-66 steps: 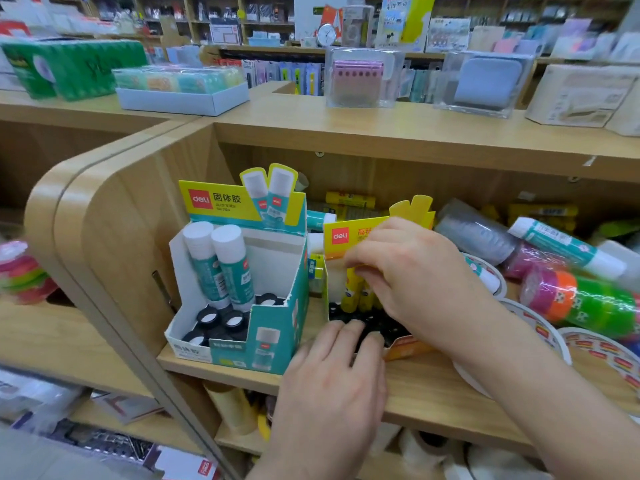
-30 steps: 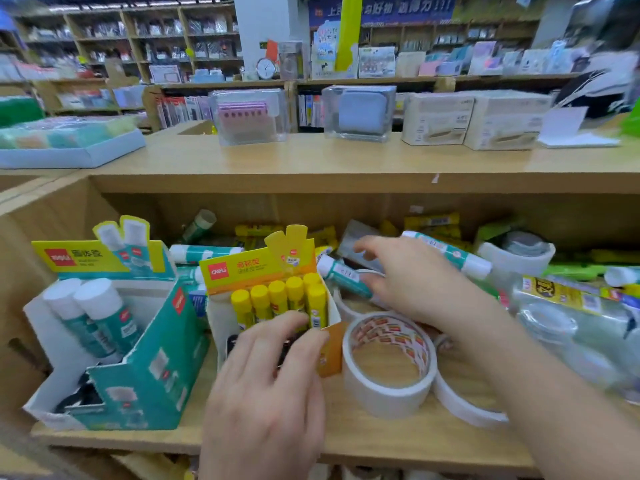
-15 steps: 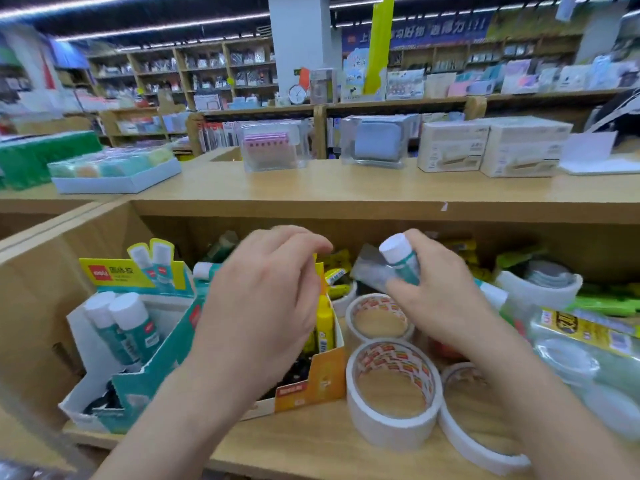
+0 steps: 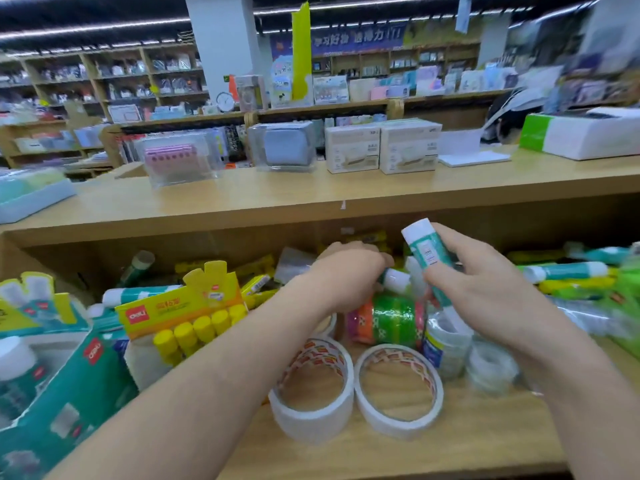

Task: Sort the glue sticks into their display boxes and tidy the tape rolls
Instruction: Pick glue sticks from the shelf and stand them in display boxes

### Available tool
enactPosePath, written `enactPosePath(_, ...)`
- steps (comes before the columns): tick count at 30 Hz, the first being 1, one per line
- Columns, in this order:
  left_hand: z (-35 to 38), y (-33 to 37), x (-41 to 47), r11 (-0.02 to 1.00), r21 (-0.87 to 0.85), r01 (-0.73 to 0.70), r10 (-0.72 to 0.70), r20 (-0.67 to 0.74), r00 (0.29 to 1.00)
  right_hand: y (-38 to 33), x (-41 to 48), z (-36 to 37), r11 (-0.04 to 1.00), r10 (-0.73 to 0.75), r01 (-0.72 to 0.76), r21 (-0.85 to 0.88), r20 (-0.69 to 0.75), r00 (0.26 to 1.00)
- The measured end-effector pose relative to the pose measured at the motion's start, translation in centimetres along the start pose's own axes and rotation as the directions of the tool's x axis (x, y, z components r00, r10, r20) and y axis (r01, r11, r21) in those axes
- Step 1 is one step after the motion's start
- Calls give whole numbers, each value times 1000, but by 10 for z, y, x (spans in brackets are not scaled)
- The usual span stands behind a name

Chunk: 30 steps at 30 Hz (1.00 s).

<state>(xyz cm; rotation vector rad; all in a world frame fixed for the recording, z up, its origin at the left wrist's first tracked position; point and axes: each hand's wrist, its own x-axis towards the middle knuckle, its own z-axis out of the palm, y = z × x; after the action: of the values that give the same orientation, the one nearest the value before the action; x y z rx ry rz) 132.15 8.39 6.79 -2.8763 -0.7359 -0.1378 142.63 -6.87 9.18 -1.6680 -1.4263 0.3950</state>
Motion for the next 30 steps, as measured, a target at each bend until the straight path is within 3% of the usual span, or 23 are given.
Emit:
enactPosePath(5, -5, -1, -20, 989, -151, 1, -29, -186, 982, 3, -4, 0, 972, 25, 23, 232, -204, 979)
enactPosePath(7, -12, -3, -32, 984, -176, 34, -70, -202, 977, 4, -1, 5, 975, 22, 40, 218, -274, 961)
enactPosePath(11, -29, -2, -61, 963, -226, 150, -210, -274, 939, -1, 2, 17, 945, 71, -20, 326, -146, 987)
enactPosePath(13, -40, 3, -90, 889, -434, 144, -302, -322, 897, -6, 1, 20, 913, 47, -18, 408, -60, 997)
enactPosePath(16, -57, 9, -146, 650, -760, 25, -418, -330, 847, -19, 1, 30, 851, -47, 48, 523, -15, 999)
enactPosePath(20, -67, 4, -223, 494, -869, -27, -545, -334, 769, -51, 3, 65, 752, -113, 76, 654, 15, 993)
enactPosePath(26, -51, -33, -323, 326, -943, 69, -825, -249, 507, -110, 6, 122, 707, -294, 118, 698, 138, 946)
enactPosePath(30, -26, -53, -355, 230, -965, 128, -883, -152, 443, -143, 3, 160, 730, -357, 180, 660, 143, 923)
